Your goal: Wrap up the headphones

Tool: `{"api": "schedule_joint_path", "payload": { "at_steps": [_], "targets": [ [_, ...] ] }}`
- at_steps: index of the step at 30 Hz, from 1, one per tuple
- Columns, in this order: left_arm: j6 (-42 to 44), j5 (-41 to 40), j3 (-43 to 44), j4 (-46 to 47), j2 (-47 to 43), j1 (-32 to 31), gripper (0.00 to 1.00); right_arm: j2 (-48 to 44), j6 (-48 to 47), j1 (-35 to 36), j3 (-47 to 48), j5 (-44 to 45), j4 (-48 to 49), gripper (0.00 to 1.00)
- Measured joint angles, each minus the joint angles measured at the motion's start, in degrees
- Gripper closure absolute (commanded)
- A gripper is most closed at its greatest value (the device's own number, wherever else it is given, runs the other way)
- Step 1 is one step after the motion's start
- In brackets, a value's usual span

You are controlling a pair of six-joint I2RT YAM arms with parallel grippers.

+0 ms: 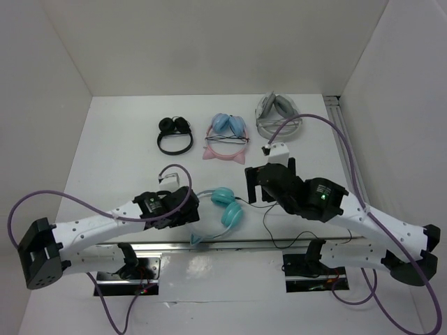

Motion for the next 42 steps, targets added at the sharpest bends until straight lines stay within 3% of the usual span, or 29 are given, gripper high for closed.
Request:
{"api": "schedule_joint_path", "payload": {
  "at_steps": [9,16,20,21,24,26,34,39,42],
  "targets": [
    [-6.93,-1.36,-3.98,7.1,12.13,0.0,0.04,-3.89,-0.96,0.0,-3.21,-4.42,4.76,0.0],
    [-9.07,-3.76,-5.57,9.51,13.73,-0.17,0.42,-6.75,-1.44,0.0,-3.26,-5.9,5.18,0.0],
    [-9.84,-5.35,-4.79,11.21,15.56,-1.38,0.43,-7.37,-1.84,0.02,-3.26,-6.16,5.31,0.0],
    [-10.23,-5.75,-4.59,11.45,15.96,-1.7,0.47,-7.37,-1.88,0.02,-3.26,-6.27,5.31,0.0],
    [-11.39,-6.56,-4.35,12.37,16.79,-2.38,0.84,-7.37,-2.01,0.02,-3.26,-6.71,5.33,0.0],
    [-12.24,-6.82,-4.39,13.25,17.11,-2.64,1.0,-7.37,-2.03,0.02,-3.26,-6.86,5.33,0.0],
    [-16.26,-7.02,-2.91,10.36,17.33,-4.74,1.0,-7.91,-2.25,0.02,-3.78,-7.61,6.01,0.0],
    [-20.61,-8.37,6.34,-12.57,12.28,-9.6,1.0,-9.57,-4.15,0.02,-6.21,-9.18,8.7,0.0],
    [-18.53,-12.46,14.51,-22.97,6.75,-8.46,1.0,-10.75,-6.67,0.02,-8.09,-11.63,12.2,0.0]
  ]
}}
